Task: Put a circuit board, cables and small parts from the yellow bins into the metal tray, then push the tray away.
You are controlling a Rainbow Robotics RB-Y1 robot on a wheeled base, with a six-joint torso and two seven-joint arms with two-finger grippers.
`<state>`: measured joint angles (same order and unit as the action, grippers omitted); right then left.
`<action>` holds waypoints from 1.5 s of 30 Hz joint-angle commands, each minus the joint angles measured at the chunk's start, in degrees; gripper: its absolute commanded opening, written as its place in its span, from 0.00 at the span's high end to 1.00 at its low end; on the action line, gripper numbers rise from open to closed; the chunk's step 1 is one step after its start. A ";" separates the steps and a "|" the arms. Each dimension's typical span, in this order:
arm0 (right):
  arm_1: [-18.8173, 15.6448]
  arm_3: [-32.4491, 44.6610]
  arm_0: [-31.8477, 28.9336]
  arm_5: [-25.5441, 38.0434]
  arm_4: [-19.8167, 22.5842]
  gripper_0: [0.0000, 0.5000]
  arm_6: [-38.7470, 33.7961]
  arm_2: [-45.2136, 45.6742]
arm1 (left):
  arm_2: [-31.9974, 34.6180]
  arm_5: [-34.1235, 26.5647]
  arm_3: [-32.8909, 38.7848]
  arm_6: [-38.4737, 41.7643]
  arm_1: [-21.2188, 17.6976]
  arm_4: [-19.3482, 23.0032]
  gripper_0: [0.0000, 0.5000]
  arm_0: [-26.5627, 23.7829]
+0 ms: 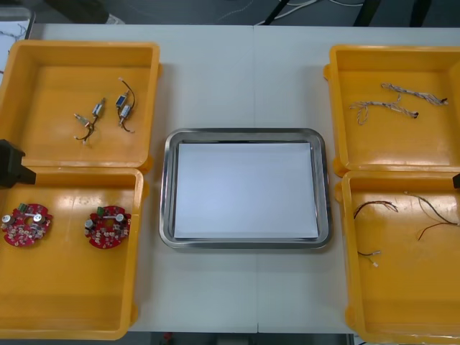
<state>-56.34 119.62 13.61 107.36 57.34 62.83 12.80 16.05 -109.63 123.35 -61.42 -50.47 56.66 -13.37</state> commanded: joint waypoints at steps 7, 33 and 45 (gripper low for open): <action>0.53 1.31 0.98 -0.31 -0.39 0.00 1.24 -0.40 | -0.40 -0.37 0.04 -3.36 -2.79 0.47 0.00 0.62; 0.53 1.31 0.98 -0.31 -0.39 0.00 1.24 -0.40 | -0.40 -0.37 0.04 -3.36 -2.79 0.47 0.00 0.62; 0.53 1.31 0.98 -0.31 -0.39 0.00 1.24 -0.40 | -0.40 -0.37 0.04 -3.36 -2.79 0.47 0.00 0.62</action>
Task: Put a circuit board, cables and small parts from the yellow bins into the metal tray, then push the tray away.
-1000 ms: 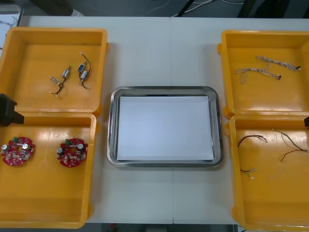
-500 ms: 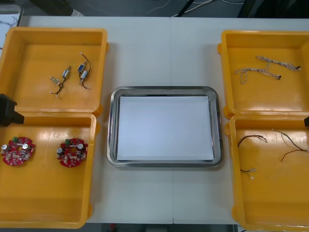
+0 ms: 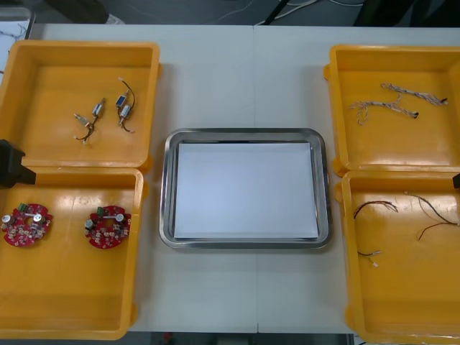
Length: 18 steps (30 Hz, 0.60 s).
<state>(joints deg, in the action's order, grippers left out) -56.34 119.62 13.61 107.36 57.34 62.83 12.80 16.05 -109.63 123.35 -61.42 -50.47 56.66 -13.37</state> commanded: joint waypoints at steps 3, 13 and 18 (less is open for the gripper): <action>0.53 1.31 0.98 -0.31 -0.39 0.00 1.24 -0.40 | -0.40 -0.37 0.04 -3.36 -2.79 0.47 0.00 0.62; 0.53 1.31 0.98 -0.31 -0.39 0.00 1.24 -0.40 | -0.40 -0.37 0.04 -3.36 -2.79 0.47 0.00 0.62; 0.53 1.31 0.98 -0.31 -0.39 0.00 1.24 -0.40 | -0.40 -0.37 0.04 -3.36 -2.79 0.47 0.00 0.62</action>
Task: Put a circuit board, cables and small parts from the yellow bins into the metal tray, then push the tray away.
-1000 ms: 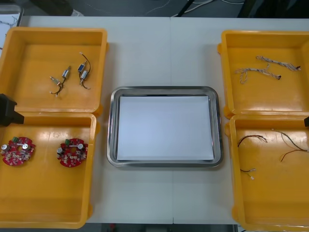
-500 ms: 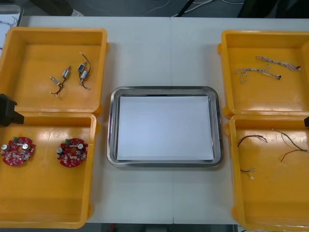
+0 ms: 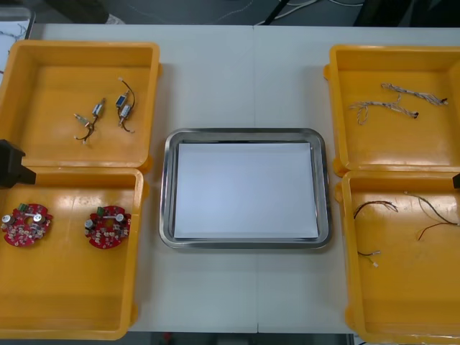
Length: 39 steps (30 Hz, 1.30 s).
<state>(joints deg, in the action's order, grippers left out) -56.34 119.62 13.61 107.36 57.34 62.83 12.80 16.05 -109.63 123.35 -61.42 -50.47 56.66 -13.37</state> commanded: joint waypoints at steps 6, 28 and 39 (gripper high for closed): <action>0.53 1.31 0.98 -0.31 -0.39 0.00 1.24 -0.40 | -0.40 -0.37 0.04 -3.36 -2.79 0.47 0.00 0.62; 0.53 1.31 0.98 -0.31 -0.39 0.00 1.24 -0.40 | -0.40 -0.37 0.04 -3.36 -2.79 0.47 0.00 0.62; 0.53 1.31 0.98 -0.31 -0.39 0.00 1.24 -0.40 | -0.40 -0.37 0.04 -3.36 -2.79 0.47 0.00 0.62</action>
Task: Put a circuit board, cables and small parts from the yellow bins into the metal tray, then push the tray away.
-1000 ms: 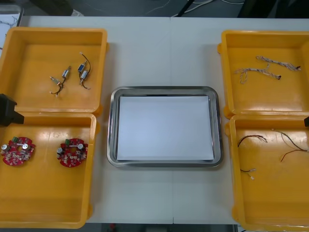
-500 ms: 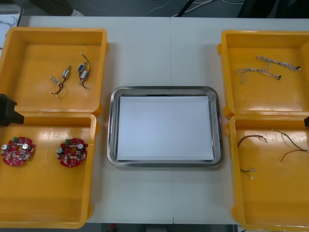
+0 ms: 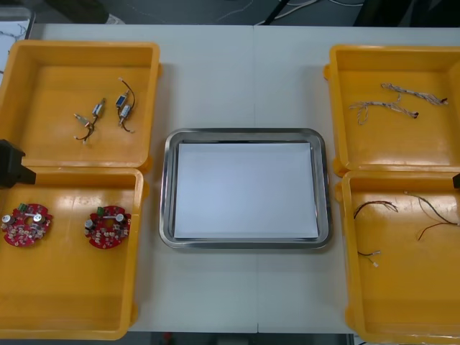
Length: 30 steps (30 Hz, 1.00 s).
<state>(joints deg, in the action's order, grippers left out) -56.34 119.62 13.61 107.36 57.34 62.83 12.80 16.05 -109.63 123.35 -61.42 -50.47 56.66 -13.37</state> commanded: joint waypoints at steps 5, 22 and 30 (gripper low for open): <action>0.53 1.31 0.98 -0.31 -0.39 0.00 1.24 -0.40 | -0.40 -0.37 0.04 -3.36 -2.79 0.47 0.00 0.62; 1.50 1.05 -1.66 -0.39 1.54 0.00 8.10 -1.81 | 2.85 -0.37 -5.41 -26.82 -0.24 0.03 0.00 2.38; 1.50 -1.68 -1.66 -0.39 1.98 0.00 20.84 -0.67 | 5.22 -0.37 -13.05 -28.32 -0.85 -1.72 0.00 3.35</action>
<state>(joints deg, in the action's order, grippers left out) -55.10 118.96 12.53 107.34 58.65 79.04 10.98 18.87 -109.64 111.78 -86.57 -50.27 56.09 -11.79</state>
